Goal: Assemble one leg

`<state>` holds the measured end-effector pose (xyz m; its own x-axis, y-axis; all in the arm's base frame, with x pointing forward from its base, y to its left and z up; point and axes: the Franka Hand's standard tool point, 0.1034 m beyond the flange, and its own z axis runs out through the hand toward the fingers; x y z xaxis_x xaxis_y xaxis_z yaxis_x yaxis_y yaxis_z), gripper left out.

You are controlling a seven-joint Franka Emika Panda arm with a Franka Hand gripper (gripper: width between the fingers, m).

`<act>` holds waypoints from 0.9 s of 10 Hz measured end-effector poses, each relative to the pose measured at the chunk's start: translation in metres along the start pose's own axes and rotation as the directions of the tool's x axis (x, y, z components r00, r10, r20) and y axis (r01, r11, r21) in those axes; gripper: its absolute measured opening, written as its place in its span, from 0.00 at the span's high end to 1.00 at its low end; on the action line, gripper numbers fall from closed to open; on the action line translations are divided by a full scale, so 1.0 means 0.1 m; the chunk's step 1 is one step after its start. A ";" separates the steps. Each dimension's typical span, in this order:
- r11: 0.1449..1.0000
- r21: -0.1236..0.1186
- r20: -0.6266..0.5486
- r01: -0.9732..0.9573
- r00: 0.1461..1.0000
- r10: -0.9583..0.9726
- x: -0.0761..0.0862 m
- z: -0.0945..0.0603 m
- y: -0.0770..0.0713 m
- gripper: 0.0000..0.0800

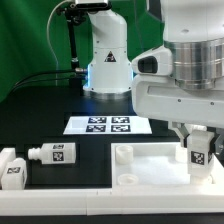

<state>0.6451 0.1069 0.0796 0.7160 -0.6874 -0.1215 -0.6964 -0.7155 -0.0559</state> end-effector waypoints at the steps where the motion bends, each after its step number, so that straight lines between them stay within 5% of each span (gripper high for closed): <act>1: 0.989 0.015 0.000 -0.148 0.989 0.148 0.01 0.01 0.00 0.64; 4: 0.869 0.083 -0.024 -0.489 0.870 0.492 -0.04 0.02 -0.01 0.64; 7: 0.871 0.084 -0.028 -0.485 0.872 0.488 -0.05 0.03 -0.01 0.64; 9: 0.992 0.056 -0.070 -0.114 0.991 0.118 0.00 0.02 0.03 0.24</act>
Offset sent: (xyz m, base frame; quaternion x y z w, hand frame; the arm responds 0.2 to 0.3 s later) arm -0.0006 0.0074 -0.0028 0.0732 0.0456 0.2992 0.9503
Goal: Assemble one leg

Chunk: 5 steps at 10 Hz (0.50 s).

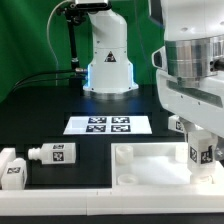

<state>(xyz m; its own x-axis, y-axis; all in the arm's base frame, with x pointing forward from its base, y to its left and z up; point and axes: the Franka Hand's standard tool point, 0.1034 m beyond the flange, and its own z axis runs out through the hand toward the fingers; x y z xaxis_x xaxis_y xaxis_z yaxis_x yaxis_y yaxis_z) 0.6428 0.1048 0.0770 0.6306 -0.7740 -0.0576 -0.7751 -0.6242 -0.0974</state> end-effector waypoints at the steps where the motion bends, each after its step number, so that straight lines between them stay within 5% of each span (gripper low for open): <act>1: 0.985 -0.011 -0.006 0.172 0.985 -0.172 -0.02 0.01 0.01 0.20; 5: 0.878 -0.021 0.001 0.478 0.878 -0.478 -0.02 0.03 0.04 0.19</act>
Offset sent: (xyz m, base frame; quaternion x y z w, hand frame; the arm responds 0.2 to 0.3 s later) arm 0.0000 0.0000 0.0000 0.0000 0.0000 -0.1938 0.9810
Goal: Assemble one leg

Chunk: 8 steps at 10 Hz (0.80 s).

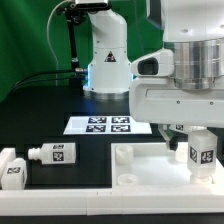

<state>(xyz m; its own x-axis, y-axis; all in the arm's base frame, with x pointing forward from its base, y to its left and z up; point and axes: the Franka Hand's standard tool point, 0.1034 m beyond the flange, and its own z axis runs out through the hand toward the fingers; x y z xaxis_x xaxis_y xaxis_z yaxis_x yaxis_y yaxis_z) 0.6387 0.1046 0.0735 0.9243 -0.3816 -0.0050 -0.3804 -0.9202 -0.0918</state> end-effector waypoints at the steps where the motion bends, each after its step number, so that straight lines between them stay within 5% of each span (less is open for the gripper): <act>1: 0.982 -0.012 0.000 0.187 0.982 -0.187 0.01 -0.03 -0.02 0.19; 2: 0.940 -0.015 -0.008 0.341 0.940 -0.341 0.04 -0.09 -0.04 0.19; 3: 0.962 -0.010 -0.009 0.271 0.962 -0.271 0.04 -0.07 -0.04 0.19; 4: 0.966 -0.012 -0.008 0.259 0.966 -0.259 0.04 -0.06 -0.04 0.34; 5: 0.972 -0.011 -0.008 0.237 0.972 -0.237 0.03 -0.06 -0.04 0.34; 7: 0.997 -0.010 -0.009 0.083 0.997 -0.083 0.03 -0.05 -0.04 0.64; 8: 1.000 -0.010 -0.009 0.023 1.000 -0.023 0.03 -0.05 -0.04 0.64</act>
Offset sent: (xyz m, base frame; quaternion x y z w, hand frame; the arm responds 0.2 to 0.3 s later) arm 0.0000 0.0000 0.0000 0.0000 0.0000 0.0650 0.9979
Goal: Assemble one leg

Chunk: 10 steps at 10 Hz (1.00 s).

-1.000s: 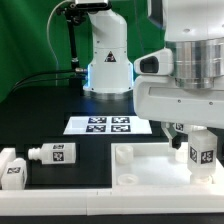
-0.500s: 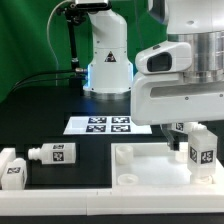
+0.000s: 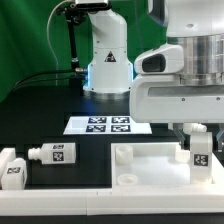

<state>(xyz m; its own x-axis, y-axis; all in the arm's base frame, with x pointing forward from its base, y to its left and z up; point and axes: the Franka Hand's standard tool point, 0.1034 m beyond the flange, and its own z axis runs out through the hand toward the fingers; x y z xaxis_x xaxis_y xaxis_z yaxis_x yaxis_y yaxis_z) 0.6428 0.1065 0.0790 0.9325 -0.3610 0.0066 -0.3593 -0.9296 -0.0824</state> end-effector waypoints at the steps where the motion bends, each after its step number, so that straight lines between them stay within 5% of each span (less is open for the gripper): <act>1: 0.995 -0.001 -0.001 -0.099 0.995 0.099 -0.01 0.00 -0.01 0.64; 3: 0.909 -0.019 -0.019 -0.416 0.909 0.416 -0.03 0.01 -0.03 0.64; 5: 0.657 -0.002 -0.009 -0.754 0.657 0.754 -0.07 0.02 -0.10 0.64; 8: 0.401 0.021 0.024 -0.916 0.401 0.916 -0.06 0.03 -0.13 0.64; 10: 0.469 0.021 0.020 -0.883 0.469 0.883 -0.07 0.04 -0.13 0.64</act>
Offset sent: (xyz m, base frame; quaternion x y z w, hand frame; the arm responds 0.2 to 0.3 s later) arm -0.0032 0.0117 0.0021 -0.0447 -0.0036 0.3930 0.9184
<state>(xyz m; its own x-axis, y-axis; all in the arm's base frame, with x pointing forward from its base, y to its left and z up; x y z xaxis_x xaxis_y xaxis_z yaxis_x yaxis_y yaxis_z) 0.6415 0.1212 0.0763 0.1208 -0.9886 -0.0899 -0.9912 -0.1152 -0.0655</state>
